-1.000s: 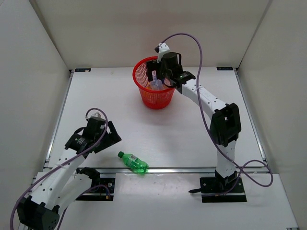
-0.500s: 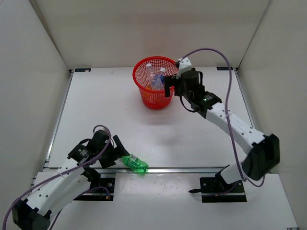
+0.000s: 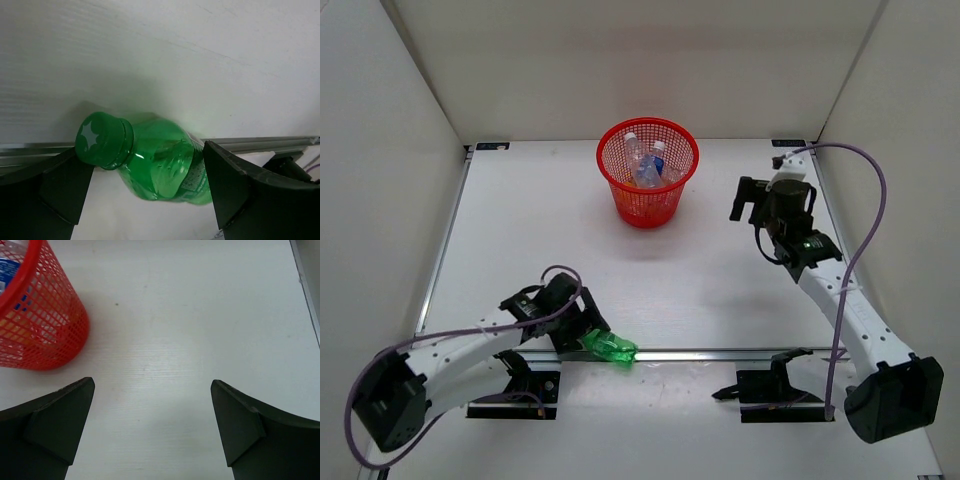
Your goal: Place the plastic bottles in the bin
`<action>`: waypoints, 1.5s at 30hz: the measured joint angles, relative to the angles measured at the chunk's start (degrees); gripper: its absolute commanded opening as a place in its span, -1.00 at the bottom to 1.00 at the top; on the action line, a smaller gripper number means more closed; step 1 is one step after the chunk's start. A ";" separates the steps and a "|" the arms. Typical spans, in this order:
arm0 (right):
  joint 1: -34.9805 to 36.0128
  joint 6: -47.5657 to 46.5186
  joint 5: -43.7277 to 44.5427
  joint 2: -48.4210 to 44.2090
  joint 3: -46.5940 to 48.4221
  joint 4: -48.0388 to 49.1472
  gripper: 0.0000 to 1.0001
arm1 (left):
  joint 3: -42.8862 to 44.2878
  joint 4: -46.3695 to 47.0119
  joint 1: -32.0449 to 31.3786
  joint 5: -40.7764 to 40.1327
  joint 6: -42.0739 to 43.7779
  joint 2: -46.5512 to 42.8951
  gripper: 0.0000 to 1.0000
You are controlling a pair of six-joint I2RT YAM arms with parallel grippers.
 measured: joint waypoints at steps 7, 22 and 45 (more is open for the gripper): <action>-4.26 2.58 -0.09 -7.06 -5.03 -3.02 0.99 | 6.27 5.25 -2.89 -0.74 2.99 14.84 -0.26; -10.75 3.45 -2.29 -11.08 -9.57 -7.74 0.99 | 27.15 -0.76 5.60 -2.49 17.18 18.47 -0.92; -13.66 -0.37 -4.52 -12.11 -13.64 -12.55 0.99 | 99.38 2.64 16.35 -16.15 34.88 67.14 0.82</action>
